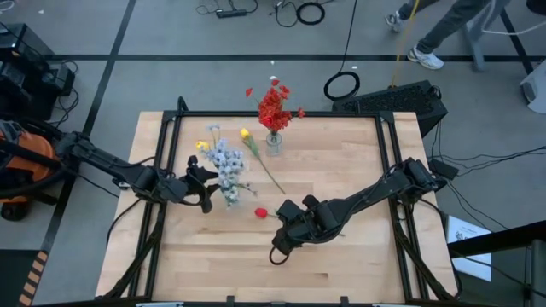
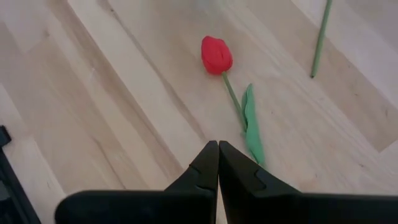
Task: Sort flowers into vase by color
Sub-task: Put the white flowers into the blue vase, then put the red flower into the transparent vase
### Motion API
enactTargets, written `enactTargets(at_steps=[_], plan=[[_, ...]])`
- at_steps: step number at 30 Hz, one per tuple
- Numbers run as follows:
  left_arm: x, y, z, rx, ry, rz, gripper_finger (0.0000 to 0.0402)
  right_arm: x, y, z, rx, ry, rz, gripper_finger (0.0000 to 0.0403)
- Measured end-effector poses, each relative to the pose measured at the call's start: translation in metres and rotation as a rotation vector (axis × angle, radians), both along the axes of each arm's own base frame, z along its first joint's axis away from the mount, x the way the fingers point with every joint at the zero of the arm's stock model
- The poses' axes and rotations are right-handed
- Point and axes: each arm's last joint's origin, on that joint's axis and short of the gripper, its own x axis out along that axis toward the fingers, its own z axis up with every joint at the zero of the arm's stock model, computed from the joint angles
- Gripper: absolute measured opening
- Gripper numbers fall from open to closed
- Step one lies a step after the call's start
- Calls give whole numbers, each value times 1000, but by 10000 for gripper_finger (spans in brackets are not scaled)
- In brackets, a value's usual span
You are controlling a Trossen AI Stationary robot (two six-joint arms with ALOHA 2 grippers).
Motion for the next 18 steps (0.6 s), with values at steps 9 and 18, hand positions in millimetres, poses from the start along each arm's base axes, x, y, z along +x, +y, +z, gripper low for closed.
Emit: enactTargets(at_steps=[9,18], plan=[[-14,3,23,-60,93,-60,139,3,-9,0,-2,1,-20,4],[-46,14,27,-186,158,-50,139,7,-19,1,-55,-12,-46,4]])
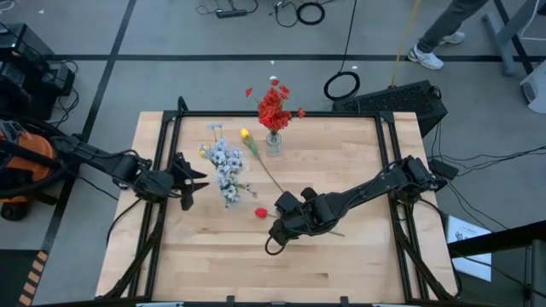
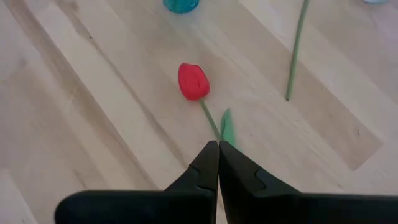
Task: Sort flowers into vase by color
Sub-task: Put the red flower into the transparent vase
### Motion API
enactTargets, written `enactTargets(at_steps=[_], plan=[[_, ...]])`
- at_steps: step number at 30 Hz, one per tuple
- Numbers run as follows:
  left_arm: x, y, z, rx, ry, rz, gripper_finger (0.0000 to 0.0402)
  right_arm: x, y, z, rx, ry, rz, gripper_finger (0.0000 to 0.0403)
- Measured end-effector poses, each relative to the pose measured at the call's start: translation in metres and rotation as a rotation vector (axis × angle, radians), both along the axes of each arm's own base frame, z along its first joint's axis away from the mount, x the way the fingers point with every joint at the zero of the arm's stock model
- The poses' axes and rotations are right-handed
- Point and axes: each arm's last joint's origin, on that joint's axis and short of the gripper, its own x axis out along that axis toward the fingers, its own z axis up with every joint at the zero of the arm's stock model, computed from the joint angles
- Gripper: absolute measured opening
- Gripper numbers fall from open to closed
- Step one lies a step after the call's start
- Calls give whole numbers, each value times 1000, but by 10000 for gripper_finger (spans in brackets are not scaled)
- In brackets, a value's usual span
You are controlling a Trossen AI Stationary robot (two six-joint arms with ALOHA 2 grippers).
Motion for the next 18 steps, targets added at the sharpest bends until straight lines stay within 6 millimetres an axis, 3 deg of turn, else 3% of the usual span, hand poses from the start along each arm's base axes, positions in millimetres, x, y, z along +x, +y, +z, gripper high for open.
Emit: enactTargets(at_steps=[7,11,18], plan=[[-22,8,-2,-60,40,21,139,0,-3,-1,-6,14,-4,4],[-28,10,-4,-51,63,23,139,3,-9,-16,9,99,-44,4],[-29,11,-6,-34,90,19,139,11,-22,-35,60,225,47,4]])
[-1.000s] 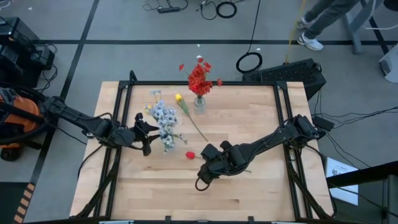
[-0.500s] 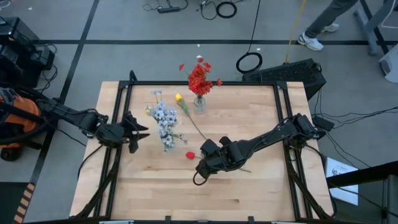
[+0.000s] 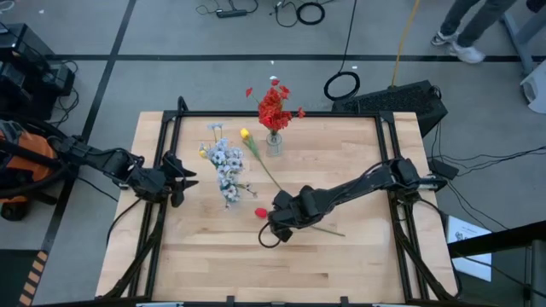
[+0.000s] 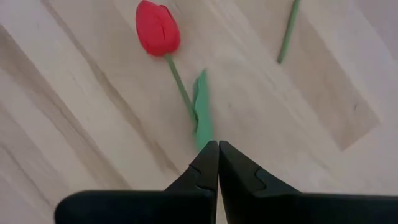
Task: Sort flowers into vase by color
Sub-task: Put the red flower into the transparent vase
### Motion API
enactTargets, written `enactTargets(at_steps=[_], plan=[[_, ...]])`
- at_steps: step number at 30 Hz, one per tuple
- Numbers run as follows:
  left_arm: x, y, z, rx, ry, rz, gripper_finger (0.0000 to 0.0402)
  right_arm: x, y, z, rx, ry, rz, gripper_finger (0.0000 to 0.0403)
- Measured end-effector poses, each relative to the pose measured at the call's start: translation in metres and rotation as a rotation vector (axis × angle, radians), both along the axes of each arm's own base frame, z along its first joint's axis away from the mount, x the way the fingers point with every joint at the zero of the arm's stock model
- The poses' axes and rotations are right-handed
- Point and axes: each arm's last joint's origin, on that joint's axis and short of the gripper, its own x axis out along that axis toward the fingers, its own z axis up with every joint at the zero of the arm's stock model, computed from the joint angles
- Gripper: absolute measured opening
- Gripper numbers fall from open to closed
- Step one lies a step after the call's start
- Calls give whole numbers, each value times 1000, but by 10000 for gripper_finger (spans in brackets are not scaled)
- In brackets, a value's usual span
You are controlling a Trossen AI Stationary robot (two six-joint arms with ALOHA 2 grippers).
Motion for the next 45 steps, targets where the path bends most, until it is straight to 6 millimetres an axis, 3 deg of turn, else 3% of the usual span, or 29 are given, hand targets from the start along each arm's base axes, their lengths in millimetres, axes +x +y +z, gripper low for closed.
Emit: enactTargets(at_steps=[14,18,21,27,31,36,45], plan=[[0,1,0,16,-8,18,139,-14,-16,-8,-212,164,228,4],[0,1,0,11,-10,22,139,-35,-23,-29,-192,188,249,4],[0,1,0,11,-11,23,139,-56,-26,-38,-107,111,256,4],[1,1,1,14,-24,36,139,-105,-40,-39,-14,-117,189,4],[1,2,1,26,-38,77,139,-121,-46,-39,24,-280,137,4],[1,2,1,29,-40,81,139,-111,-42,-36,22,-390,196,19],[1,2,1,4,-46,104,139,-58,-29,-25,-37,-421,324,106]])
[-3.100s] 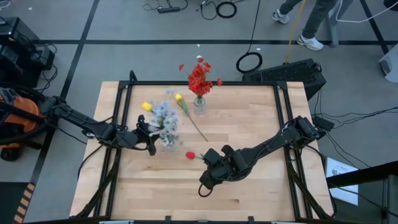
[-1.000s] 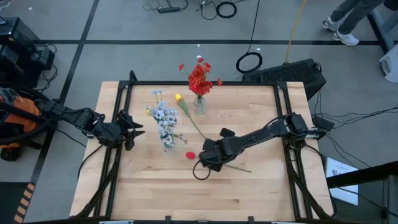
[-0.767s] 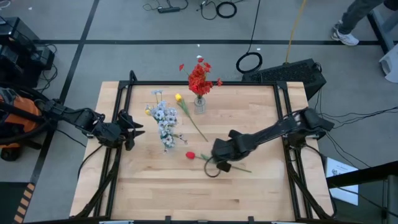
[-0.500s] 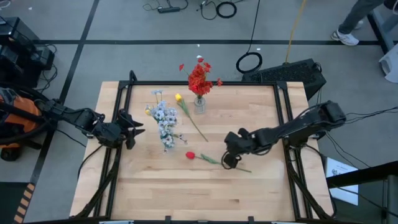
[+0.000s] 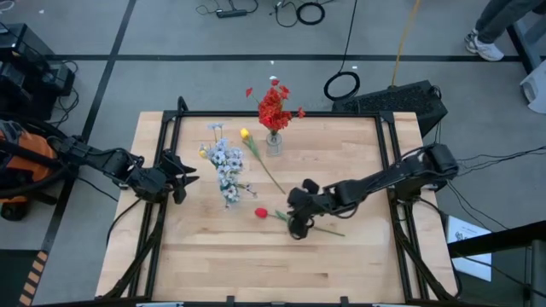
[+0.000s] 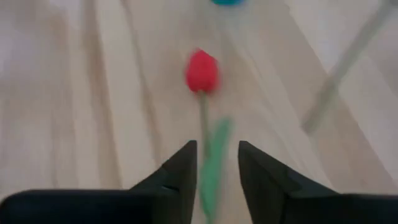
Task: Sort flowers into vase by color
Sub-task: Put the red flower into the transparent vase
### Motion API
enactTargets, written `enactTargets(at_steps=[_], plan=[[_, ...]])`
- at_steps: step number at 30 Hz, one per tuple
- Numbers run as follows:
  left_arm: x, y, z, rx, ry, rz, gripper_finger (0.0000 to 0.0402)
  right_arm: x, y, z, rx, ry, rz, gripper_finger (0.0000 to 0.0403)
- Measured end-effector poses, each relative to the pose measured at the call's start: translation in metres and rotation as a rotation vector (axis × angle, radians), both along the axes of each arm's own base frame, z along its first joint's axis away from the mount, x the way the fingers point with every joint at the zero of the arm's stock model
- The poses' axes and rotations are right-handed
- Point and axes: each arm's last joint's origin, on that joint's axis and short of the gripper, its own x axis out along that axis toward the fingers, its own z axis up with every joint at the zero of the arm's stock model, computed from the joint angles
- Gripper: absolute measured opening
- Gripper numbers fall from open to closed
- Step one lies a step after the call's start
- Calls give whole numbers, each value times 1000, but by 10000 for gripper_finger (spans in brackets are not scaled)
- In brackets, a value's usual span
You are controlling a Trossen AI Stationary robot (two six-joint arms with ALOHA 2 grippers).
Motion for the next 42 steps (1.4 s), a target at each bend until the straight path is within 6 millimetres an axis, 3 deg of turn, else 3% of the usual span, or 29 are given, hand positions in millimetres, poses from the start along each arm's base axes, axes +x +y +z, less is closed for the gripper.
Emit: enactTargets(at_steps=[3,11,19,23,27,35,38,42], plan=[[0,0,0,-6,-1,5,139,23,4,0,-14,16,30,126],[-1,0,-1,-6,12,10,139,66,2,-25,18,303,100,132],[-1,0,-1,-6,13,9,139,70,4,-58,42,483,118,129],[-1,0,-1,-7,14,8,139,68,4,-66,39,544,120,90],[-1,0,-1,-9,13,9,139,65,2,-68,21,586,147,16],[-1,0,-2,-9,16,9,139,35,-7,-39,-130,678,120,4],[-1,0,-2,-20,19,24,139,12,-17,-24,-129,613,63,3],[-1,0,-2,-20,21,23,139,-33,-31,-21,-56,506,-45,2]])
